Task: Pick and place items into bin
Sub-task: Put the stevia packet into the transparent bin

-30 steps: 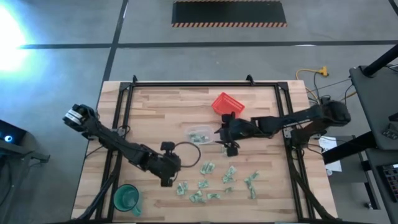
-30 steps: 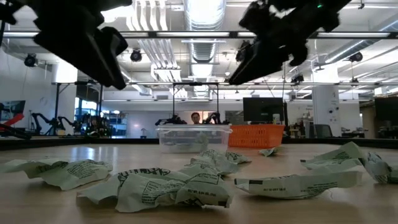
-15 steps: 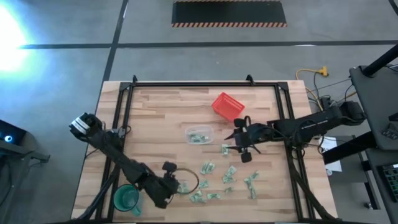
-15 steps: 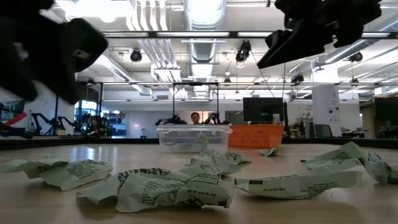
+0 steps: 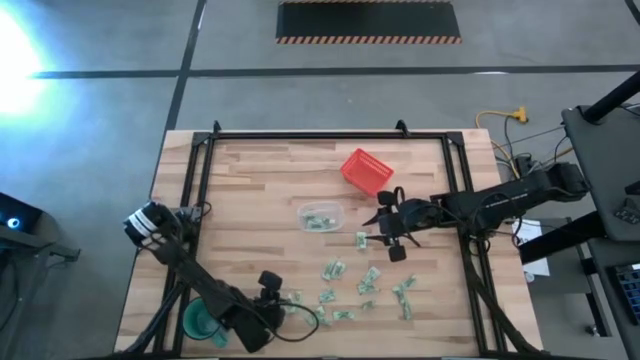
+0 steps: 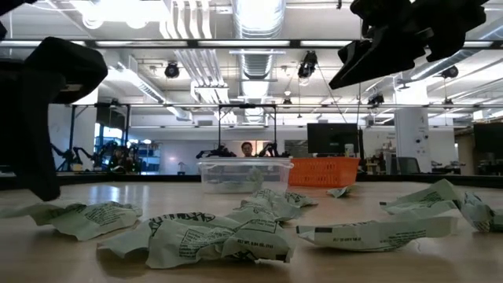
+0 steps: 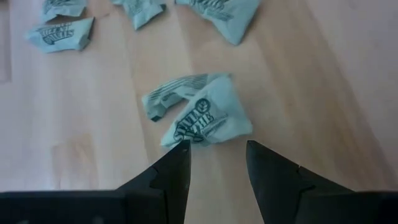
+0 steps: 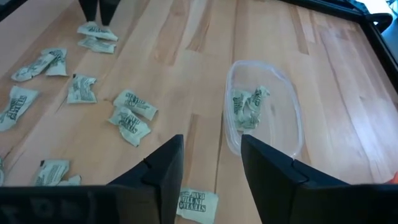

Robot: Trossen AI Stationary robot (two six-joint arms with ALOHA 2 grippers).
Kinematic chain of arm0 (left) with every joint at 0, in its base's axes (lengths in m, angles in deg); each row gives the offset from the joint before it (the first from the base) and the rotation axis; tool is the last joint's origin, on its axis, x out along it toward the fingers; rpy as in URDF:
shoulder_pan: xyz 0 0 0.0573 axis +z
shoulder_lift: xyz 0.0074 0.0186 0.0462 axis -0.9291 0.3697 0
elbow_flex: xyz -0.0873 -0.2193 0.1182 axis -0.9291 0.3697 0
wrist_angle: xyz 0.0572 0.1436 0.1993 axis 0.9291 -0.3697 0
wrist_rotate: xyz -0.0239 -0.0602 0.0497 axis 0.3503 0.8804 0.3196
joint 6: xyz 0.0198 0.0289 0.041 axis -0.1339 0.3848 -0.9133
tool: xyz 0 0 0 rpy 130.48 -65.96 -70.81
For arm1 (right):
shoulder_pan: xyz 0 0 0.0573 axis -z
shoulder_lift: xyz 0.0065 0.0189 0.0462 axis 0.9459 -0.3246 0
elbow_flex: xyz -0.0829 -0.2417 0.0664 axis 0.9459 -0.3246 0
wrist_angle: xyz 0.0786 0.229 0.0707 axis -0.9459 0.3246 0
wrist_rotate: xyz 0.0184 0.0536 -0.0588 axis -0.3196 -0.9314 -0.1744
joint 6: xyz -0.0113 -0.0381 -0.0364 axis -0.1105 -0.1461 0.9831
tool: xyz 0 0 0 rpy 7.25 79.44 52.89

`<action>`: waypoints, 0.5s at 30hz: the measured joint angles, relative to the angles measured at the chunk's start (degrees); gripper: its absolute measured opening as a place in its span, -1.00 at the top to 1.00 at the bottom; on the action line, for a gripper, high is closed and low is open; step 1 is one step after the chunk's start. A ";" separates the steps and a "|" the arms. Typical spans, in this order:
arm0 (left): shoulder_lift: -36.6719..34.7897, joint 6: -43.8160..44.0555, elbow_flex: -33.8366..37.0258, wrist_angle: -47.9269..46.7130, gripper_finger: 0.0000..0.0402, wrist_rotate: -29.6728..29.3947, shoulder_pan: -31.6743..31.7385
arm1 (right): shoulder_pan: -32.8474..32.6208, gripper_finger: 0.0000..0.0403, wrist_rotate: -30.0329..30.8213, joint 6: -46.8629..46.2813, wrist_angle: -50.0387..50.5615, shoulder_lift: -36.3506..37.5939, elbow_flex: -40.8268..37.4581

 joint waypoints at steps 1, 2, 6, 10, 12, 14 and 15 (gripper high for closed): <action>0.07 0.00 -0.04 -0.07 0.31 -0.25 0.00 | 0.00 0.25 0.00 -0.08 -0.08 -0.08 0.00; 0.07 0.00 -0.13 -0.07 0.31 -0.32 0.00 | 0.00 0.25 0.00 -0.08 -0.03 -0.10 0.00; 0.07 0.01 -0.28 -0.04 0.31 -0.40 -0.02 | 0.00 0.26 0.00 -0.25 -0.01 -0.14 0.00; 0.08 0.00 -0.28 0.08 0.31 -0.51 0.32 | 0.00 0.26 0.01 -0.25 0.00 -0.14 -0.02; 0.12 -0.01 -0.28 0.12 0.31 -0.66 0.65 | 0.00 0.26 0.00 -0.28 0.00 -0.14 -0.02; 0.16 -0.06 -0.22 0.19 0.31 -0.70 0.94 | 0.00 0.26 0.00 -0.50 0.01 -0.14 -0.02; 0.16 -0.08 -0.10 0.40 0.31 -0.70 1.03 | 0.00 0.26 0.00 -0.53 0.01 -0.14 -0.02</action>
